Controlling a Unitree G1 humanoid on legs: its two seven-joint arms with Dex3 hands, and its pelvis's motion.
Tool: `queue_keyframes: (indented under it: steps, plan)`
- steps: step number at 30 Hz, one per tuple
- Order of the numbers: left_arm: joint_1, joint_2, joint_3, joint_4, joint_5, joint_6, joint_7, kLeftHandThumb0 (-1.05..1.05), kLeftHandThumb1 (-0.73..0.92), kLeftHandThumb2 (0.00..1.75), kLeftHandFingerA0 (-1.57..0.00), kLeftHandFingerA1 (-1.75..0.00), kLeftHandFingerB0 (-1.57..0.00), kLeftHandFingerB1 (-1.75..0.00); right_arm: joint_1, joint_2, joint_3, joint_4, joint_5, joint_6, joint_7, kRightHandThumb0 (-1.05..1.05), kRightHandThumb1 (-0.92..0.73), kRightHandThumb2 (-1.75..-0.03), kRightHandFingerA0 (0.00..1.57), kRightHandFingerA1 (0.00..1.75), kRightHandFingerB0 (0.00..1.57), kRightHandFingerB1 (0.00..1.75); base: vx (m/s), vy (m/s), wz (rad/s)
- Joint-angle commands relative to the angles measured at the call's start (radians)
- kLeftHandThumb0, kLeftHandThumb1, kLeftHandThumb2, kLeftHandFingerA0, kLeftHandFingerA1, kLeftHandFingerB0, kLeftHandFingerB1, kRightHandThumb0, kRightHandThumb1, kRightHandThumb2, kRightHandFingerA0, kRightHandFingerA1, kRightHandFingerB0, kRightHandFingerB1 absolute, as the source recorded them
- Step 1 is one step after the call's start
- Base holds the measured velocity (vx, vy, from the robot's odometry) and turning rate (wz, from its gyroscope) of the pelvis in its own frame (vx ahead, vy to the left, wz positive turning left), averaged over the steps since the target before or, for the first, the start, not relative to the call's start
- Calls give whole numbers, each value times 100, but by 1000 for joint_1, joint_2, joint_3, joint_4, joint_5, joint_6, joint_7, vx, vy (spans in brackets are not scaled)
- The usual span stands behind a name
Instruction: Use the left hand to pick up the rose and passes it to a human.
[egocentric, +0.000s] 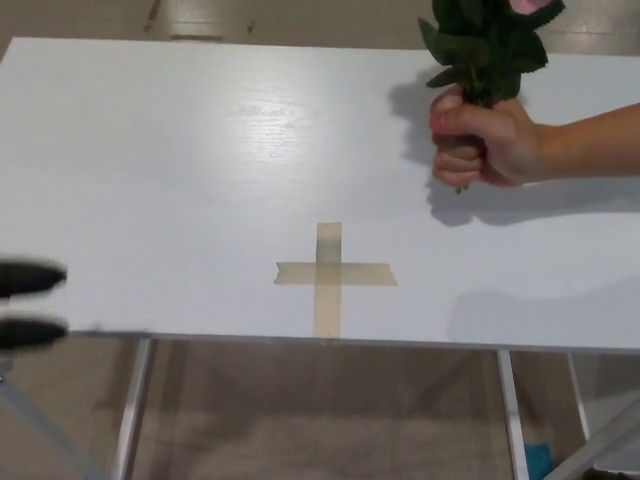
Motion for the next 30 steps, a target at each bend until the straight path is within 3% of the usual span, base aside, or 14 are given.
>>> queue_keyframes:
  steps: [1,4,5,7,10,11,12,13,17,19,21,27,28,30]
  plan:
    - [281,-52,94,-83,-255,29,-265,-60,45,56,-56,-42,-45,-36,16,-1,-4,5,5,15,1,-28,-63,-59,68,43,56,40,0,0,0]
    - [304,-56,77,-70,-255,19,-261,-57,49,56,-59,-42,-47,-36,16,-1,-3,5,5,15,2,-28,-63,-59,68,43,56,40,0,0,0]
    - [297,-56,37,-12,-211,-7,-268,-58,43,73,-58,-52,-45,-46,14,0,-3,5,5,15,2,-28,-63,-59,68,43,56,40,0,0,0]
    - [253,-60,-66,148,-78,-82,-240,-55,49,57,-65,-45,-49,-38,13,0,-1,2,4,14,2,-28,-63,-59,68,43,56,40,0,0,0]
    - [236,-84,-122,191,46,-113,-56,-57,50,58,-68,-46,-52,-38,13,0,0,1,3,12,1,-29,-63,-59,67,43,56,40,0,0,0]
    - [218,-99,-150,220,121,-124,49,-49,41,85,-64,-62,-38,-49,13,0,0,1,3,11,1,-29,-63,-59,67,43,56,40,0,0,0]
    - [206,-103,-162,238,150,-131,83,-49,41,85,-64,-62,-38,-49,13,0,0,1,3,11,1,-29,-63,-59,67,43,56,40,0,0,0]
    - [163,-112,-198,302,225,-140,177,-56,56,58,-64,-43,-51,-37,12,0,0,1,3,12,1,-29,-63,-59,67,43,56,40,0,0,0]
    - [-60,-143,-326,634,413,-134,482,-61,54,58,-47,-38,-40,-34,8,-1,0,2,3,12,2,-29,-63,-59,67,43,56,40,0,0,0]
    - [-169,-146,-386,784,464,-111,575,-60,45,83,-38,-51,-25,-43,8,-4,1,1,2,13,2,-29,-63,-59,67,43,56,40,0,0,0]
    - [-264,-130,-432,927,483,-108,596,-58,56,57,-35,-34,-33,-31,1,-3,2,2,1,15,2,-29,-63,-59,67,43,56,40,0,0,0]
    - [-446,-132,-497,1181,495,-76,711,-60,57,58,-34,-34,-30,-31,-5,-2,0,3,2,18,4,-29,-63,-59,68,43,56,40,0,0,0]
    - [-471,-160,-475,1235,469,-76,780,-58,44,84,-34,-51,-17,-42,-5,0,1,2,1,18,3,-29,-63,-59,68,43,56,40,0,0,0]
    - [-492,-184,-463,1286,447,-87,838,-59,45,84,-34,-51,-19,-42,-8,2,3,3,0,20,2,-28,-65,-59,69,43,58,40,0,0,0]
